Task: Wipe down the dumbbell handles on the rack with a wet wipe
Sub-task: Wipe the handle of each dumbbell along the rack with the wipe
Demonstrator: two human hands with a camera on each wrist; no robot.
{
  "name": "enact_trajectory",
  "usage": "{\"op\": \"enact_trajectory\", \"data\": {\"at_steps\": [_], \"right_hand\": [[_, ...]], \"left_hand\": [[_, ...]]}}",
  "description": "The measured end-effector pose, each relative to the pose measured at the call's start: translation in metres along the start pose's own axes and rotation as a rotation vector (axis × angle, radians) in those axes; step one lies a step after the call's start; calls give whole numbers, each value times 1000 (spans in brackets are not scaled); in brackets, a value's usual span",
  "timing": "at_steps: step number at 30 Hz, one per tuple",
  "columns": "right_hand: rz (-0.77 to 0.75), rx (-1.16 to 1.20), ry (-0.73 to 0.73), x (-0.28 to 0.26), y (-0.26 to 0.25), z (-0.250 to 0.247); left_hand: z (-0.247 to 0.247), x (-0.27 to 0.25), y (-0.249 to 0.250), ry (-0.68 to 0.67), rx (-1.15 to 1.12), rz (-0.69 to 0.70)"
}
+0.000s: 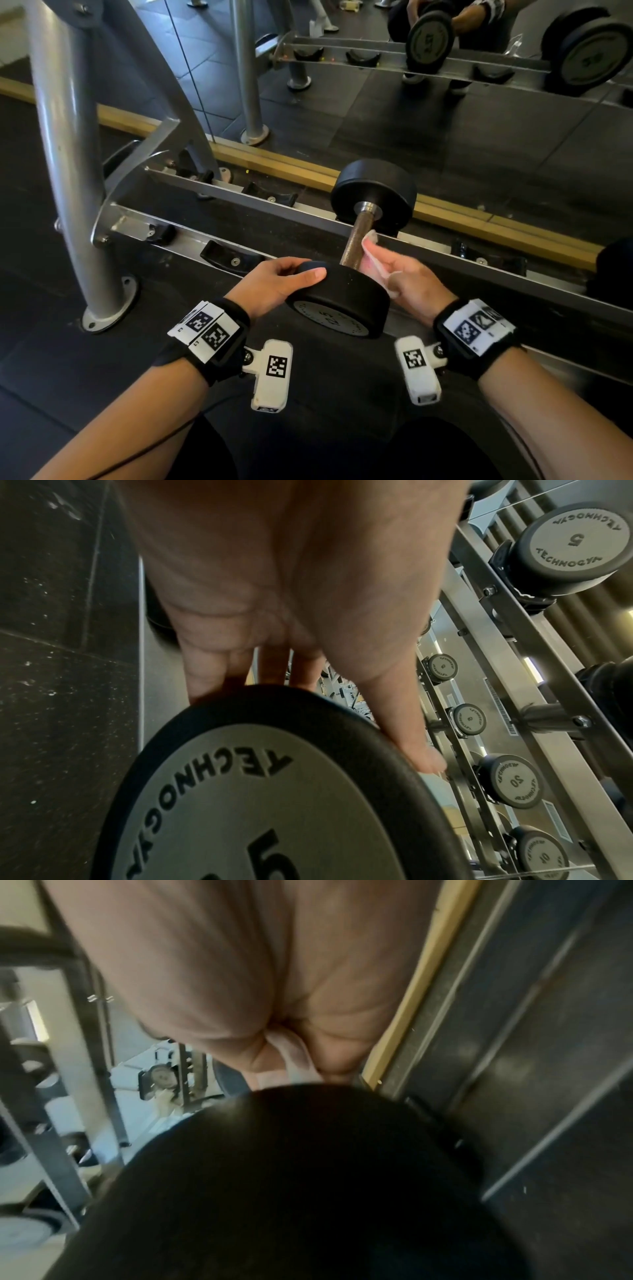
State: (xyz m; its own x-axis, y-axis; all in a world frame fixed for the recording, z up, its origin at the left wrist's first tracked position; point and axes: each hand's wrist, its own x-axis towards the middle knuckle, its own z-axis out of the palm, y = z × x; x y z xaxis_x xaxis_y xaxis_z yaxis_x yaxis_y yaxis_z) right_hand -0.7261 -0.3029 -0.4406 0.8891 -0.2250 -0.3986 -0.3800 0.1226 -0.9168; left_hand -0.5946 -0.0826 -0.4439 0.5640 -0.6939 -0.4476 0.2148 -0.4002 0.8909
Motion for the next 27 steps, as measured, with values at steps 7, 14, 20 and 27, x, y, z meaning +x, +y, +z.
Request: {"op": "enact_trajectory", "data": {"at_steps": [7, 14, 20, 27], "right_hand": [[-82, -196, 122, -3, -35, -18], [-52, -344, 163, 29, -20, 0], [72, -469, 30, -3, -28, -2], [-40, -302, 69, -16, -75, -10]], "left_hand": [[0, -1, 1, -3, -3, -15], [2, -5, 1, 3, 12, -10], [5, -11, 6, 26, 30, -13], [4, -15, 24, -6, 179, -46]]}}
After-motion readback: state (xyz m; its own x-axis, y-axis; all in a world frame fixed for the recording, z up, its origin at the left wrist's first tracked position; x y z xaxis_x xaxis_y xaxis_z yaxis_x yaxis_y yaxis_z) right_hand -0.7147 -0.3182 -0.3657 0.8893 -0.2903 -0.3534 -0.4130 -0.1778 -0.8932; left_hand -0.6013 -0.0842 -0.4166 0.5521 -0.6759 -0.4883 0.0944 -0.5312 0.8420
